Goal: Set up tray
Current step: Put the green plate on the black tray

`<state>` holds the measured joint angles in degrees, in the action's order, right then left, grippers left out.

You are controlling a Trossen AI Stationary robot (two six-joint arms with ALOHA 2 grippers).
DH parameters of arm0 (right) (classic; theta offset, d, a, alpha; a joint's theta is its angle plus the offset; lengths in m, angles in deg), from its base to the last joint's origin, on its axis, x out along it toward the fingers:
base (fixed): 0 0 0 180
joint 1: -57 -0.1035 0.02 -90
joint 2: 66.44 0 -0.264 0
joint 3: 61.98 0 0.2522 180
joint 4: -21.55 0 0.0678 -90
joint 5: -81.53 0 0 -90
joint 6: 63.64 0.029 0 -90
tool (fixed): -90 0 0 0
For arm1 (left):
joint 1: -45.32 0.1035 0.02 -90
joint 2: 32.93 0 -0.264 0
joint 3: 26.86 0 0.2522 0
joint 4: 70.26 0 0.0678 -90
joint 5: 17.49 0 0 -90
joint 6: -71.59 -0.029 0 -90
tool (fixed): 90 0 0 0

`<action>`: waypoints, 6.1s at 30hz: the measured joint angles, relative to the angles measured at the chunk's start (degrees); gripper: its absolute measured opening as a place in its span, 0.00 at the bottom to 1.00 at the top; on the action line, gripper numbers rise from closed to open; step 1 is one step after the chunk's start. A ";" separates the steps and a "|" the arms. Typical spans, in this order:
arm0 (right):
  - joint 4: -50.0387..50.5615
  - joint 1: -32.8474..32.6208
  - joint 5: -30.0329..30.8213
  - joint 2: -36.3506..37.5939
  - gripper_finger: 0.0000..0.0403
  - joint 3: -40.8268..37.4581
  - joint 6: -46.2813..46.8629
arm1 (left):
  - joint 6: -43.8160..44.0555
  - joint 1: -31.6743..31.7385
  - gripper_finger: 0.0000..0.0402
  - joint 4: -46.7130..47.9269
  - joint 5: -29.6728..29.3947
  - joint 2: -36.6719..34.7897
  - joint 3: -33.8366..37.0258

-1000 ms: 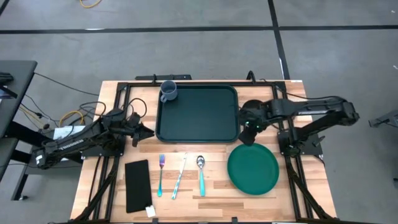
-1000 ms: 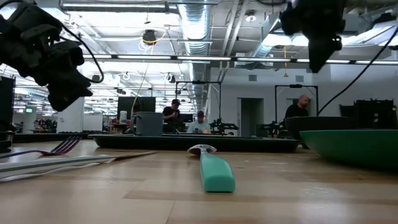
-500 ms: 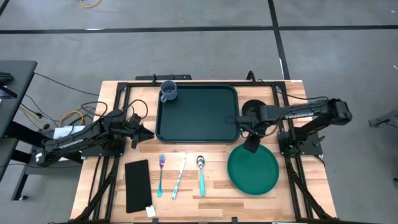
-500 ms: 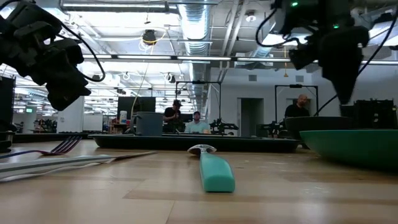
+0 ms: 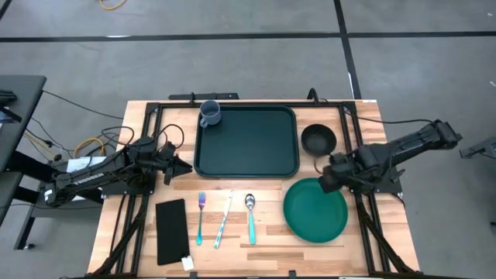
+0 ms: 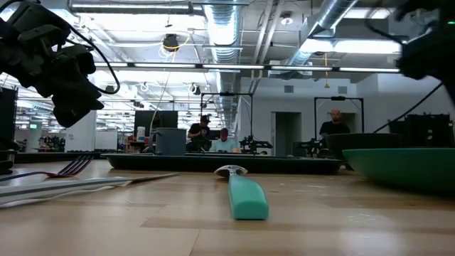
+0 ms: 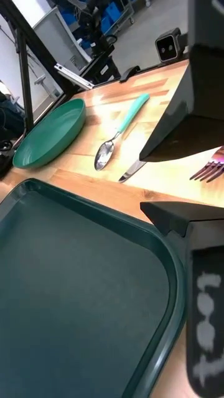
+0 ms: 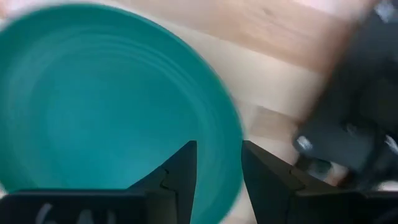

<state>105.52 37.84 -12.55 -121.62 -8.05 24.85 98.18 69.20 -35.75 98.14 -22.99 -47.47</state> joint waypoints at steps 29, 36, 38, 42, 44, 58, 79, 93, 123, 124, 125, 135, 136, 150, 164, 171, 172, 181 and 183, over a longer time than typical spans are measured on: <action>-19.96 -23.75 -3.50 -14.74 0.29 1.19 44.38 | 0.46 0.00 0.25 -0.09 0.05 0.00 0.02; -16.22 -23.15 -3.39 -20.17 0.29 7.08 44.53 | 0.46 0.00 0.25 -0.19 0.07 0.00 0.04; -16.11 -23.01 -3.11 -21.43 0.29 8.50 44.33 | 0.26 0.00 0.25 -0.28 0.07 0.00 0.04; -16.58 -22.18 -1.31 -23.63 0.29 12.19 41.18 | -0.51 -0.02 0.25 -0.33 0.07 0.00 0.04; -16.84 -20.86 -0.37 -24.89 0.29 14.66 36.48 | -0.75 -0.02 0.25 -0.33 0.07 -0.01 0.06; -18.21 -8.56 -4.16 -42.88 0.29 33.35 -5.95 | -1.33 -0.01 0.25 -0.14 -0.01 -0.02 0.07; -19.33 -8.15 -3.54 -52.04 0.29 36.59 -7.51 | -1.79 -0.02 0.25 -0.02 0.70 -0.02 0.04; -19.85 -8.08 -3.37 -51.98 0.29 34.51 -7.50 | -1.90 -0.01 0.25 0.02 0.73 -0.02 0.04; -23.40 -6.51 -6.22 -56.42 0.07 34.59 -10.08 | -1.94 -0.02 0.25 -0.02 0.90 0.00 0.04; -23.32 -6.51 -6.29 -56.40 0.05 34.63 -10.07 | -1.92 -0.02 0.25 -0.02 0.90 0.00 0.04; -22.90 -6.48 -6.34 -56.39 0.03 34.85 -10.07 | -1.92 -0.02 0.25 -0.02 0.90 0.00 0.04; -11.87 -6.44 -3.54 -56.13 0.01 42.41 -9.04 | -1.95 -0.02 0.25 -0.04 0.70 0.00 0.04; -10.97 -6.44 -3.05 -56.13 0.01 43.43 -9.03 | -1.95 -0.02 0.25 -0.04 0.70 0.00 0.04; -0.37 -1.98 1.96 -56.08 0.00 53.52 -19.13 | -2.18 -0.02 0.25 -0.05 0.57 0.00 0.04; 1.21 1.66 5.88 -56.06 0.00 57.49 -44.07 | -2.27 -0.02 0.25 -0.04 0.50 0.00 0.04; -0.32 4.66 5.70 -56.06 0.00 57.49 -58.38 | -2.23 -0.01 0.25 -0.03 -0.87 0.00 0.04; -0.84 5.23 5.68 -56.06 0.00 57.49 -60.33 | -2.22 -0.01 0.25 -0.02 -1.02 -0.02 0.04; -2.18 10.92 4.87 -56.59 0.00 57.49 -72.11 | -0.75 -0.02 0.25 0.05 -3.18 0.00 0.02; -4.50 12.14 3.82 -56.50 0.00 56.71 -73.76 | -0.71 -0.02 0.25 0.18 -3.53 0.00 0.02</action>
<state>101.01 49.97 -8.73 -178.12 48.66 -48.91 97.47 69.17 -35.57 94.61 -23.00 -47.45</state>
